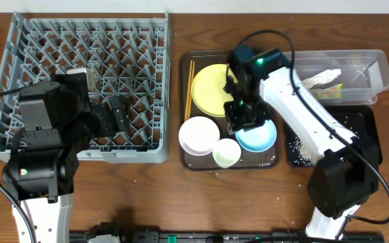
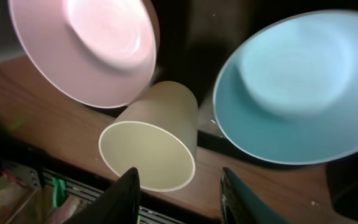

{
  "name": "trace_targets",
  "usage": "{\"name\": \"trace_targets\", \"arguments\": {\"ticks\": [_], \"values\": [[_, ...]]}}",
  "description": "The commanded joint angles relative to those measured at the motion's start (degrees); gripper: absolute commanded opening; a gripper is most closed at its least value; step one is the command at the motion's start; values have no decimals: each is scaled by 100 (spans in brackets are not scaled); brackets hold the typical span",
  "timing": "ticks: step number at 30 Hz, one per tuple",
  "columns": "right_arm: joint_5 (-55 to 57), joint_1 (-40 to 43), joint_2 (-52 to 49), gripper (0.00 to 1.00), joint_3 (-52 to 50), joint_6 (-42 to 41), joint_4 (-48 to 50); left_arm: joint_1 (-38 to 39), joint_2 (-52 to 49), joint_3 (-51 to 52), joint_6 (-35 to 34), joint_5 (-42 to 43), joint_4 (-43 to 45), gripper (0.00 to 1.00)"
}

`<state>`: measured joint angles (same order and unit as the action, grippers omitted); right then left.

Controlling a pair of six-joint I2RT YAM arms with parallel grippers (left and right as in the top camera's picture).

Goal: Sort waste into correct bins and load items into the dishwasher
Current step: 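Grasp the pale yellow cup with the right gripper and lift it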

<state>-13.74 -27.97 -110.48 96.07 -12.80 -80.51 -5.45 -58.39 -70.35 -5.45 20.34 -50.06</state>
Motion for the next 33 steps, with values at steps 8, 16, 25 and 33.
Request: {"name": "trace_targets", "arguments": {"ticks": [8, 16, 25, 33], "values": [[173, -234, 70, 33, -872, -136, 483, 13, -22, -125, -608, 157, -48, 89], [247, -278, 70, 33, -962, -133, 651, 13, -33, -122, -750, 181, -107, 89], [376, -481, 70, 23, -1353, -282, 1078, 13, -144, -114, -1119, 177, -317, 89], [535, -485, 70, 1, -1486, -350, 1158, 13, -262, -114, -1596, 179, -369, 90]]}}
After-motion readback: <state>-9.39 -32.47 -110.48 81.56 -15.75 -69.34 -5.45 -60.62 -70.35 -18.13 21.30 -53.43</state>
